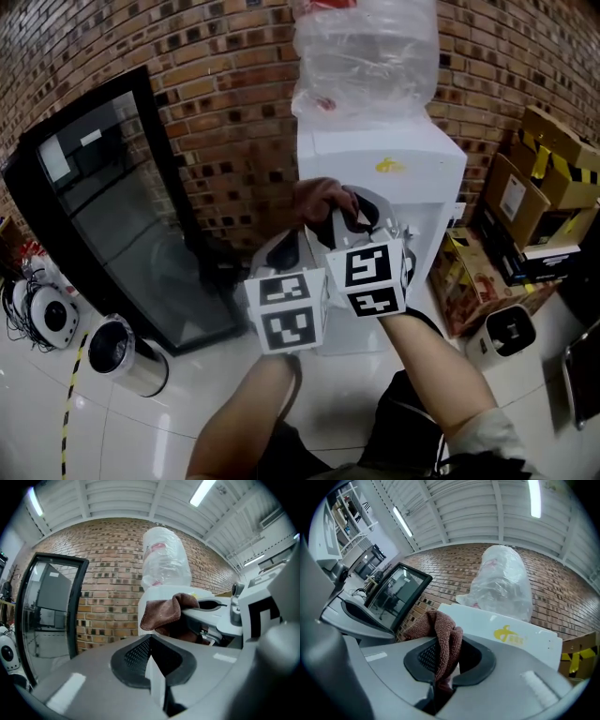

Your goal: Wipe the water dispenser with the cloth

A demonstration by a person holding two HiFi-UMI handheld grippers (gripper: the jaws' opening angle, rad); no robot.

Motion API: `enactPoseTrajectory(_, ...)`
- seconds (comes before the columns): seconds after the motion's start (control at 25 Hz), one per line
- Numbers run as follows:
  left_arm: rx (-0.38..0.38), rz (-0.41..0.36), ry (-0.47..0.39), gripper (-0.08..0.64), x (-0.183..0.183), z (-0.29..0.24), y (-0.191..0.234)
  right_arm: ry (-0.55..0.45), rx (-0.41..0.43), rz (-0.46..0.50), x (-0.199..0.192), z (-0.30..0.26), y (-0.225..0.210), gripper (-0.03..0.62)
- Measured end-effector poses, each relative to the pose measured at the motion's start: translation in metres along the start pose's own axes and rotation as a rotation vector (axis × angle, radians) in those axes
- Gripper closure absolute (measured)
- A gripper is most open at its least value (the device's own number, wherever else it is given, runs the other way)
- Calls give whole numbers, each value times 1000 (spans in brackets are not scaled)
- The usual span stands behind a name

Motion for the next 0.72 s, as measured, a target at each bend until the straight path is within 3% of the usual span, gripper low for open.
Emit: enactPoseTrajectory(0.72, -223, -65, -8, 560, 11, -42, -149, 68, -235, -51, -51, 31, -155, 538)
Point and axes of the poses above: the fingertips, and each gripper's own axes: z backward along the fingers, y to its left, x out of its top, the point moved 5 cm from there along z, backward along the fingers, and after that the axes turned 10 degrees about -x, right-handed, at the moved point
